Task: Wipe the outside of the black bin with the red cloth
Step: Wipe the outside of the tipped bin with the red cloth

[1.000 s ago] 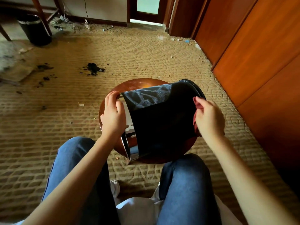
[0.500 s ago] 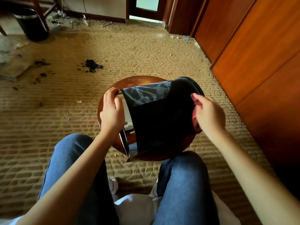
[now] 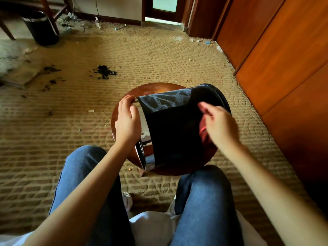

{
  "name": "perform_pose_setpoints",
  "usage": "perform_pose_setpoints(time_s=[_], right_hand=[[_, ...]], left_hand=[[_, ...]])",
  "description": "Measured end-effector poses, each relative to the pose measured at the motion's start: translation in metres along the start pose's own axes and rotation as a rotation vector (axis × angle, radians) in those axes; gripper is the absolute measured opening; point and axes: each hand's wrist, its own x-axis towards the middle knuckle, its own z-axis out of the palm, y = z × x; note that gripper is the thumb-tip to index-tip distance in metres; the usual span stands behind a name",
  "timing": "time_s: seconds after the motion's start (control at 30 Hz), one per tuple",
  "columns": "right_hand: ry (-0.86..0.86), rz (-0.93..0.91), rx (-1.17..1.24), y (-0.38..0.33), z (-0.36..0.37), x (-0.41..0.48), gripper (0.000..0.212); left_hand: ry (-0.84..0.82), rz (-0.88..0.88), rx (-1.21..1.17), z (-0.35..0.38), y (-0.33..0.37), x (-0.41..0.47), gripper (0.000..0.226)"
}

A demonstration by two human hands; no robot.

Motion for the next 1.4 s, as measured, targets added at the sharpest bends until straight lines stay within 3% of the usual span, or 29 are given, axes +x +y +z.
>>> perform_pose_setpoints(time_s=[0.1, 0.27, 0.37, 0.43, 0.53, 0.63, 0.7, 0.83, 0.9, 0.97, 1.03, 1.13, 1.2, 1.33, 1.4], right_hand=[[0.076, 0.141, -0.008, 0.005, 0.002, 0.002, 0.037], [-0.073, -0.32, 0.079, -0.095, 0.042, -0.053, 0.046], [-0.088, -0.446, 0.118, -0.09, 0.037, -0.049, 0.041], [-0.079, -0.327, 0.066, -0.06, 0.024, -0.029, 0.045], [-0.02, -0.008, -0.042, 0.001, 0.004, 0.012, 0.037], [0.084, 0.203, -0.01, 0.011, -0.003, 0.021, 0.032], [0.069, 0.125, -0.025, -0.017, 0.011, 0.003, 0.036], [-0.081, -0.322, 0.129, -0.091, 0.041, -0.055, 0.046], [-0.117, -0.386, 0.135, -0.09, 0.035, -0.055, 0.048], [-0.117, -0.268, 0.043, -0.06, 0.023, -0.031, 0.048], [-0.09, -0.022, -0.065, -0.012, 0.002, 0.003, 0.04], [0.021, 0.273, -0.05, 0.022, -0.02, 0.026, 0.031], [0.013, 0.216, -0.096, -0.005, -0.006, 0.014, 0.035], [-0.086, -0.207, 0.019, -0.094, 0.032, -0.041, 0.043], [-0.114, -0.346, 0.072, -0.1, 0.035, -0.053, 0.045]], left_hand=[[-0.001, 0.009, -0.005, 0.001, -0.001, -0.002, 0.051], [-0.003, 0.006, 0.044, -0.001, 0.0, 0.002, 0.053], [-0.009, 0.012, 0.052, -0.002, 0.002, 0.003, 0.053], [-0.011, 0.009, 0.053, -0.002, 0.002, 0.004, 0.053], [-0.013, 0.007, 0.05, -0.002, 0.002, 0.003, 0.052], [-0.009, 0.025, 0.052, -0.001, 0.0, -0.002, 0.051], [-0.004, 0.024, 0.058, -0.001, 0.0, -0.002, 0.052], [-0.006, 0.008, 0.083, -0.003, 0.004, 0.002, 0.055], [-0.012, 0.021, 0.092, -0.004, 0.005, 0.002, 0.055], [-0.013, 0.025, 0.1, -0.004, 0.003, 0.0, 0.052], [-0.008, 0.012, 0.088, -0.003, 0.003, -0.002, 0.052], [-0.006, 0.004, 0.047, 0.0, 0.004, -0.006, 0.056], [-0.009, -0.012, 0.029, 0.0, 0.006, -0.006, 0.057], [-0.013, -0.027, 0.036, -0.003, 0.006, -0.003, 0.055], [-0.017, -0.016, 0.046, -0.004, 0.005, -0.003, 0.054]])
